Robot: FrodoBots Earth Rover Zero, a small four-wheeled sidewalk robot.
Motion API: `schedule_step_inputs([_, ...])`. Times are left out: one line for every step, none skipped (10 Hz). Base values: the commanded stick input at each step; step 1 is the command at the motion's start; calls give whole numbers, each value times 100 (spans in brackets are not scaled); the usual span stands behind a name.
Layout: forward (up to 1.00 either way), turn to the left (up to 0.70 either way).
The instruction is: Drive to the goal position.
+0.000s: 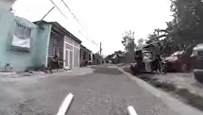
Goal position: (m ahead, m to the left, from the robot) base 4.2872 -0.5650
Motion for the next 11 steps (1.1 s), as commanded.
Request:
schedule_step_inputs([85, -34])
schedule_step_inputs([85, -20])
schedule_step_inputs([85, 0])
schedule_step_inputs([85, 0])
schedule_step_inputs([85, 0])
schedule_step_inputs([85, 0])
schedule_step_inputs([85, 0])
schedule_step_inputs([85, 0])
schedule_step_inputs([85, 0])
schedule_step_inputs([85, 0])
schedule_step_inputs([85, 0])
